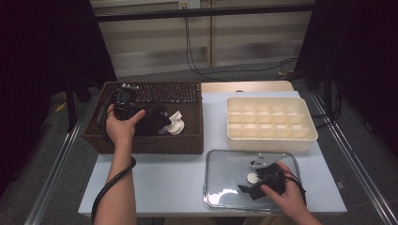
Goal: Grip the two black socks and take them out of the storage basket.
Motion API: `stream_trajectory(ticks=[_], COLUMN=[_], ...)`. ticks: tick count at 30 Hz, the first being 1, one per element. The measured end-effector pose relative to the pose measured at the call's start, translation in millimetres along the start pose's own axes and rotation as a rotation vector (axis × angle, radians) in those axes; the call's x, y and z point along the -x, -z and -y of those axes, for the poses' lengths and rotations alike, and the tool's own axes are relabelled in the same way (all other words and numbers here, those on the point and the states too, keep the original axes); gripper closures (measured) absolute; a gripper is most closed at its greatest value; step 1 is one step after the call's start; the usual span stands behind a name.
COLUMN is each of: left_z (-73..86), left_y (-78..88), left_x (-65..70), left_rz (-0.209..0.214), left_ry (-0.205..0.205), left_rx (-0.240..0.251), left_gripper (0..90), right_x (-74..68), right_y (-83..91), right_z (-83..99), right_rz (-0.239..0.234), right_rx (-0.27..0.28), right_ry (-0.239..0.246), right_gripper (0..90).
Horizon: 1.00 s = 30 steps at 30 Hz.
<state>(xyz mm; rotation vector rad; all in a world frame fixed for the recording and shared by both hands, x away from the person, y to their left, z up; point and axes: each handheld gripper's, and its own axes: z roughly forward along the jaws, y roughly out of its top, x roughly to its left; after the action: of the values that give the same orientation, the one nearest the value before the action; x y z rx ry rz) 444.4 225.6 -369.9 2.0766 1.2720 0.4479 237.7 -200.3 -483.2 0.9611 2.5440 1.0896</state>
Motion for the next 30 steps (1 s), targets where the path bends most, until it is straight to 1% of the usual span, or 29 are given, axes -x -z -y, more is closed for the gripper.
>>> stream_trajectory(ticks=[1,2,3,4,9,10,11,12,13,14,15,16,17,18,19,20,21,22,23,24,25,26,28,29,30], left_z=[0.0,-0.7,-1.1,-1.7,-4.1,-4.7,-6.0,-6.4,-6.4,-7.5,-8.0,-8.5,-8.6,-8.7,-8.7,-8.6,-8.3,-8.3,-8.4,-8.1,-7.1,-7.1,-6.5,-6.5,-6.4], left_y=[0.1,0.3,0.0,-0.5,-2.6,-3.5,-4.5,-5.4,-5.4,-5.5,-5.8,-6.7,-8.3,-11.0,-11.0,-14.1,-15.2,-15.2,-15.9,-16.6,-17.7,-17.7,-18.0,-18.0,-19.7], left_x=[0.2,-0.2,0.5,0.5,-1.2,-1.5,-2.0,-1.6,-1.6,-2.3,-3.0,-4.3,-4.9,-6.5,-6.5,-7.3,-8.4,-8.4,-9.6,-10.7,-12.5,-12.5,-15.6,-15.6,-16.2], left_rz=[-0.007,-0.003,0.006,0.005,0.012,0.007,0.012,0.018,0.018,0.005,0.006,0.018,0.017,0.024,0.024,0.027,0.022,0.022,0.03,0.029,0.03,0.03,0.031,0.031,0.025], left_ry=[-0.006,-0.015,0.002,0.002,0.012,0.011,0.006,0.013,0.013,0.003,0.001,0.007,0.017,0.021,0.021,0.037,0.043,0.043,0.045,0.052,0.074,0.074,0.088,0.088,0.097], left_rx=[0.013,0.016,0.014,0.003,-0.011,-0.012,-0.01,-0.007,-0.007,-0.016,-0.007,0.0,0.003,-0.017,-0.017,-0.024,-0.03,-0.03,-0.031,-0.033,-0.032,-0.032,-0.033,-0.033,-0.038], left_gripper=[18.0,19.4,20.1,22.2,22.6,22.5,22.4,23.1,23.6,23.6,23.8,24.7,24.8,26.2,28.0,28.9,29.3,30.3,30.3,33.0,37.5,40.3,45.8,47.8,48.6], right_x=[0.0,-0.1,-0.1,0.0,-0.1,0.0,0.0,0.0,0.1,0.1,0.0,-0.1,0.0,0.2,0.2,0.3,0.3,0.3,0.3,0.2,0.3,0.3,0.5,0.5,0.3], right_y=[0.2,0.2,0.2,0.1,0.2,0.0,0.0,0.0,0.1,0.1,0.2,0.0,0.2,0.1,0.1,0.0,0.1,0.1,0.1,0.1,0.1,0.1,0.1,0.1,0.1], right_z=[0.0,0.0,0.0,0.0,0.0,0.0,0.0,0.0,0.0,0.0,-0.1,0.0,0.0,0.0,0.0,0.0,-0.1,-0.1,0.0,0.0,0.0,0.0,0.0,0.0,0.0], right_rz=[0.001,0.001,0.001,0.0,0.001,0.0,0.0,0.0,0.0,0.0,0.001,0.0,0.001,0.001,0.001,0.001,0.002,0.002,0.002,0.001,0.002,0.002,0.001,0.001,0.002], right_rx=[-0.003,-0.003,-0.003,-0.001,-0.003,0.0,0.0,-0.001,0.0,0.0,-0.002,0.0,-0.002,-0.001,-0.001,0.002,0.0,0.0,0.0,-0.001,0.001,0.001,0.001,0.001,0.0], right_ry=[0.0,0.0,0.0,0.0,0.0,0.0,-0.001,-0.001,0.0,0.0,0.0,-0.001,0.0,0.002,0.002,0.003,0.003,0.003,0.003,0.002,0.003,0.003,0.005,0.005,0.003], right_gripper=[2.5,2.5,2.5,2.5,2.5,2.5,2.5,2.5,2.5,2.5,2.5,2.5,2.5,2.5,2.5,2.5,2.5,2.5,2.5,2.5,2.5,2.5,2.5,2.5,2.5])
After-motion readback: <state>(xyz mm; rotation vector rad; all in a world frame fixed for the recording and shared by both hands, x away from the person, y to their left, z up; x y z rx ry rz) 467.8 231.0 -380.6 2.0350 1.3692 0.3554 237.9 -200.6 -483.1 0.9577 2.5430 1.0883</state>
